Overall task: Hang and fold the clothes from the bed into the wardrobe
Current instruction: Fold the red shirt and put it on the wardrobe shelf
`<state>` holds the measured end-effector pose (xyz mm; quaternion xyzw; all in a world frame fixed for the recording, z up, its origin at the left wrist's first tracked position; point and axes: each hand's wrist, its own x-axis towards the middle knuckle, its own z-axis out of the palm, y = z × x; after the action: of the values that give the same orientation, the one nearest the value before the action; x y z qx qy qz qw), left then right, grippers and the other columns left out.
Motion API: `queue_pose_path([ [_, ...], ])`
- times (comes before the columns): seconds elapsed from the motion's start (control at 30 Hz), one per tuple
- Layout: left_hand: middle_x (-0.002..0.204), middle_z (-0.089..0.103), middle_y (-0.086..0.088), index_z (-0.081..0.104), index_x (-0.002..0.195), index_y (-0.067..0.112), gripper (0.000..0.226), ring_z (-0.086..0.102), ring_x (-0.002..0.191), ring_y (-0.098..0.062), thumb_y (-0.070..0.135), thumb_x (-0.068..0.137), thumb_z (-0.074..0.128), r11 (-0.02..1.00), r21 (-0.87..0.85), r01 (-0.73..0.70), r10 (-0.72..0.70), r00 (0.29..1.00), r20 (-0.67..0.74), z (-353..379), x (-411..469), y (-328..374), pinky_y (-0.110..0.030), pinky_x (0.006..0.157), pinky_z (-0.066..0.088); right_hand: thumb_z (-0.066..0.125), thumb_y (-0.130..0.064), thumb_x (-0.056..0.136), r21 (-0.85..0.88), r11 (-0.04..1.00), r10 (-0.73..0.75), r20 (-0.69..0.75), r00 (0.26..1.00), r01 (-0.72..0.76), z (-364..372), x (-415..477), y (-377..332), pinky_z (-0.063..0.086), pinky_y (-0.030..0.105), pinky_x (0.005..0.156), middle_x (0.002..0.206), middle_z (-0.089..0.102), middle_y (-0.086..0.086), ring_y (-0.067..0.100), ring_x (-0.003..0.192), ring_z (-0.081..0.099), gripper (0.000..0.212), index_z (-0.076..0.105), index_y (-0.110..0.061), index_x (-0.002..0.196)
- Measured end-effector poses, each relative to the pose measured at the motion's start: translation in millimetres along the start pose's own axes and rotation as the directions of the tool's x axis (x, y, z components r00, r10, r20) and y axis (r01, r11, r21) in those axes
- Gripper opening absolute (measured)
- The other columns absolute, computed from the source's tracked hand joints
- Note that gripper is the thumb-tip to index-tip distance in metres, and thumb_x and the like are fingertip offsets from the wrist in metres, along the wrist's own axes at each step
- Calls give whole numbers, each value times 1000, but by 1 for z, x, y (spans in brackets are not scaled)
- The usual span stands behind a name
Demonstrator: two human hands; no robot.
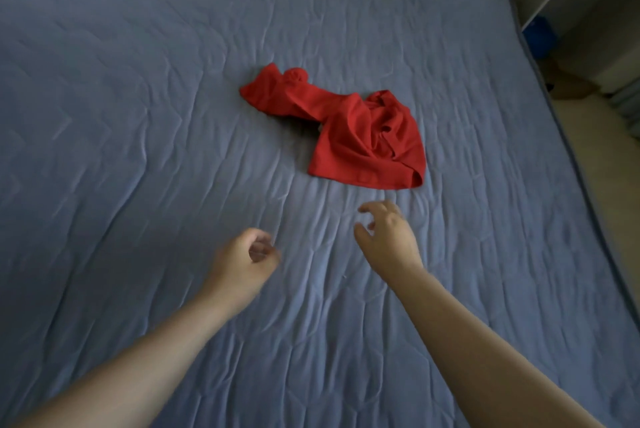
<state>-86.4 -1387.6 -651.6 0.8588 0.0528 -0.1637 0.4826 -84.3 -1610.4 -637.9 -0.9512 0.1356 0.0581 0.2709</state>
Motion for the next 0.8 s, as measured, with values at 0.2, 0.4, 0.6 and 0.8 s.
queue_pose_path([
  [0.2, 87, 67, -6, 64, 104, 8, 22, 60, 79, -19, 9, 83, 69, 997, 21, -71, 72, 997, -27, 10, 39, -16, -31, 79, 46, 59, -12, 85, -88, 995, -49, -106, 993, 40, 23, 71, 0, 49, 37, 87, 125, 54, 10, 30, 99, 61, 37, 62, -12, 122],
  [0.4, 82, 66, -2, 64, 104, 9, 21, 59, 71, -12, 11, 83, 68, 999, 13, -52, 53, 998, -42, 23, 62, -35, -23, 72, 43, 60, -15, 86, -266, 964, -32, -155, 987, -10, 56, 112, 6, 39, 30, 69, 121, 53, 7, 29, 103, 58, 36, 59, -15, 122],
  [0.6, 76, 66, 7, 64, 101, 15, 19, 55, 62, 0, 18, 83, 69, 999, 24, -35, 36, 998, -44, 30, 80, -49, -13, 63, 41, 48, -16, 93, -434, 900, -98, -147, 984, 25, 66, 133, 22, 35, 32, 64, 110, 57, 10, 32, 95, 59, 23, 64, -8, 107],
  [0.8, 73, 62, 12, 65, 101, 14, 19, 55, 61, 3, 16, 83, 69, 993, 90, -73, 76, 997, -28, 33, 77, -57, -3, 57, 38, 44, -16, 95, -297, 950, -160, -208, 965, 94, 58, 119, 24, 44, 37, 68, 107, 61, 7, 28, 94, 60, 26, 67, -8, 104],
])
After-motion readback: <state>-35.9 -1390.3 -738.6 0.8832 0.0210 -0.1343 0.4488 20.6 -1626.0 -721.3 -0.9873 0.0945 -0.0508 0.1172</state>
